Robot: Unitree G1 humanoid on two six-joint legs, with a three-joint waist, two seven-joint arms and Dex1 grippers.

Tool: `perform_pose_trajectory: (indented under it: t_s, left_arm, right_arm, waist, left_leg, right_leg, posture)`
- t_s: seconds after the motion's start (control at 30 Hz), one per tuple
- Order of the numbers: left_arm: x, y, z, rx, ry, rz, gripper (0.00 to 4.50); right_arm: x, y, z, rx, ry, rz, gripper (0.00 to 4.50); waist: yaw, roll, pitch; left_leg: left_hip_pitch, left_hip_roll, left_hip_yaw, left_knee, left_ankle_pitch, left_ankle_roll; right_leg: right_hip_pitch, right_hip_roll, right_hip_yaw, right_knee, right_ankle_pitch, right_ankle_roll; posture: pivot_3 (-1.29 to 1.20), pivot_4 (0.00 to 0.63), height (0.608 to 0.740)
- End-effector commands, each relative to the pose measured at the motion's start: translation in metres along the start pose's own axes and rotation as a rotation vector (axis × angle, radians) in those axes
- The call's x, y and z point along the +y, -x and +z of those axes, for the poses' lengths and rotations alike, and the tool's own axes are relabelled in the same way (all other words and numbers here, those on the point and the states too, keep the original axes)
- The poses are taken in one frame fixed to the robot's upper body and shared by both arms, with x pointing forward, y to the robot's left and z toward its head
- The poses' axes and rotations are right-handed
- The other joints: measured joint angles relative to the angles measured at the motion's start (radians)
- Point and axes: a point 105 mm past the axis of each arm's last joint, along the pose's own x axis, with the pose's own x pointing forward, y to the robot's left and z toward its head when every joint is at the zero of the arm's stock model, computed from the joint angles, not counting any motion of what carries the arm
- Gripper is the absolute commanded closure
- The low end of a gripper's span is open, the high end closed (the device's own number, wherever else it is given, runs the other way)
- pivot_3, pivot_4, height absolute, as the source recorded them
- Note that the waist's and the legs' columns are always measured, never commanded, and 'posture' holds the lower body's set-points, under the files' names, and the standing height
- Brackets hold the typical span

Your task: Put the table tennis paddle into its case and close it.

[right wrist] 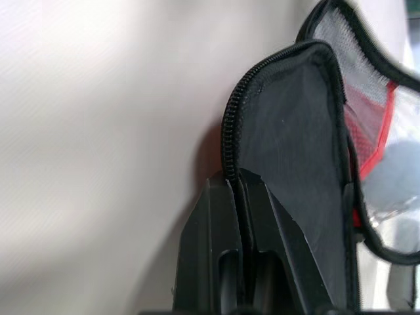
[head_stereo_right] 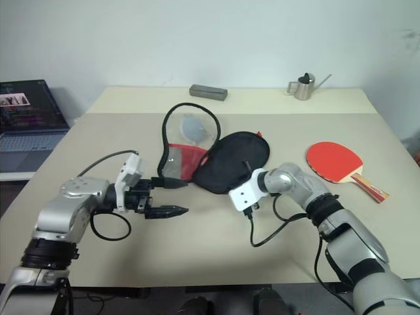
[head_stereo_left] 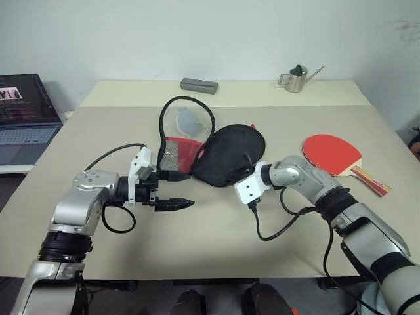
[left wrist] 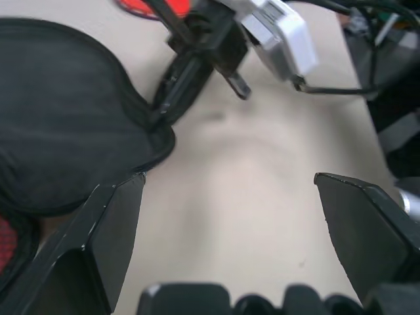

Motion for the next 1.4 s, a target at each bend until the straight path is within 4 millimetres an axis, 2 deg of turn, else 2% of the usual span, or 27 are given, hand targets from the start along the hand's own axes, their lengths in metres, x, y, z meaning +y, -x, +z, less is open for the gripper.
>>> perform_pose_trajectory:
  t_s: [0.03,0.27,0.53,0.73,0.93,1.23,1.4]
  left_arm:
    - [-0.009,-0.006,0.011,-0.023,-0.039,-0.059,0.00]
    - [-0.010,-0.009,0.012,-0.024,-0.044,-0.093,0.00]
    - [0.007,-0.003,0.021,-0.036,-0.077,-0.060,0.00]
    - [0.016,-0.004,0.027,-0.017,-0.124,-0.066,0.00]
    - [0.014,-0.012,0.032,-0.009,-0.148,-0.105,0.00]
    - [0.028,-0.015,0.053,-0.057,-0.221,-0.040,0.00]
    - [0.029,-0.016,0.056,-0.058,-0.230,-0.040,0.00]
  right_arm:
    - [-0.010,0.017,-0.008,0.004,0.046,-0.015,4.45]
    - [-0.004,0.041,-0.028,0.053,0.117,0.058,4.45]
    - [0.001,0.063,-0.040,0.071,0.138,0.099,4.45]
    - [0.022,0.079,-0.043,0.063,0.179,0.184,4.45]
    - [0.037,0.090,-0.049,0.081,0.229,0.264,4.45]
    - [0.033,0.101,-0.059,0.133,0.277,0.284,4.45]
    - [0.031,0.108,-0.068,0.177,0.300,0.303,4.45]
  waist:
    - [0.000,0.000,0.000]
    - [0.000,0.000,0.000]
    - [0.000,0.000,0.000]
    - [0.001,0.000,0.000]
    - [0.000,0.000,0.000]
    - [0.000,0.000,0.000]
    - [-0.001,0.000,0.000]
  left_leg:
    - [0.000,0.000,0.000,0.000,0.000,0.000]
    - [0.000,0.000,0.000,0.000,0.000,0.000]
    - [0.000,0.000,0.001,0.000,0.000,0.000]
    - [0.000,0.000,0.001,0.000,0.001,-0.002]
    - [0.000,0.000,0.002,0.000,0.001,-0.002]
    - [0.000,0.000,0.002,0.000,0.002,-0.002]
    - [0.000,0.000,0.003,0.000,0.002,-0.003]
  right_leg:
    - [0.000,0.000,0.000,0.000,0.000,0.000]
    - [0.000,0.000,0.000,0.000,0.000,0.000]
    - [0.000,0.000,0.000,0.000,0.000,0.000]
    - [0.000,0.000,0.000,-0.001,0.000,0.000]
    - [0.000,0.001,0.001,-0.001,0.000,0.000]
    - [0.000,0.001,0.001,0.000,0.000,0.000]
    - [0.000,0.001,0.001,0.000,0.000,0.000]
  posture:
    - [0.00,0.150,0.740]
    - [0.00,0.150,0.740]
    - [0.00,0.150,0.740]
    - [0.00,0.150,0.740]
    - [0.00,0.150,0.740]
    - [0.00,0.150,0.740]
    - [0.00,0.150,0.740]
